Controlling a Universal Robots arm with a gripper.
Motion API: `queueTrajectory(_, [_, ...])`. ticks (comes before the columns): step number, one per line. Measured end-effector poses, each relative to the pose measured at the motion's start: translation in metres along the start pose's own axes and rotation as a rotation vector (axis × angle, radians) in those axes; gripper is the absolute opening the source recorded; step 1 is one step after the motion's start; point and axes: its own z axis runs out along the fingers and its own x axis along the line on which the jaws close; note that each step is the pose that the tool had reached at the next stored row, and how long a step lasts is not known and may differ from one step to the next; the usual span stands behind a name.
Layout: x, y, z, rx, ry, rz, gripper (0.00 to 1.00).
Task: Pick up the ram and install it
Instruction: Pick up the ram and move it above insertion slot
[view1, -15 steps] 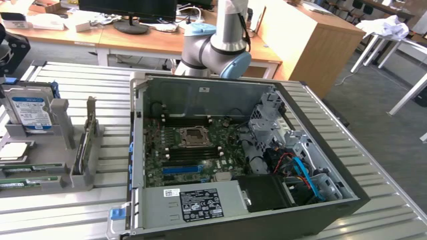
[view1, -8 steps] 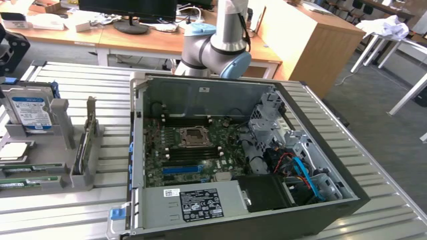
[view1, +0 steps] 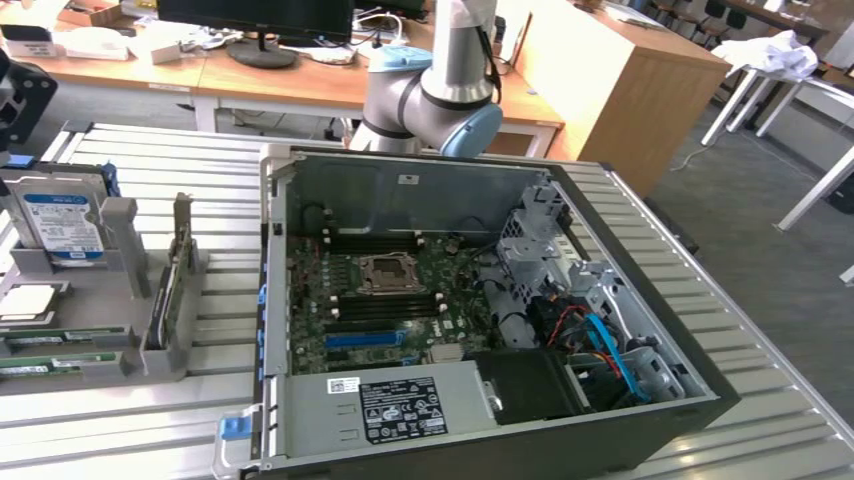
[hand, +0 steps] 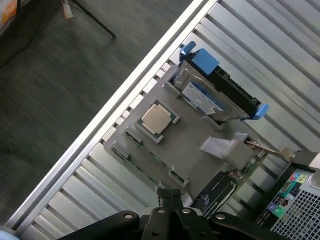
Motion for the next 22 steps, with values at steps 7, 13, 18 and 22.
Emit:
queueTrajectory(7, [0.0000,0.0000,0.0004,-0.0029,0.0057,-0.127,0.11])
queueTrajectory(13, [0.0000,0.0000,0.0008,-0.0054,0.0107,-0.237,0.11])
queueTrajectory(18, [0.0000,-0.0001,0.0012,-0.0074,0.0146,-0.327,0.11])
queueTrajectory(22, [0.0000,-0.0001,0.0015,-0.0091,0.0180,-0.400,0.11])
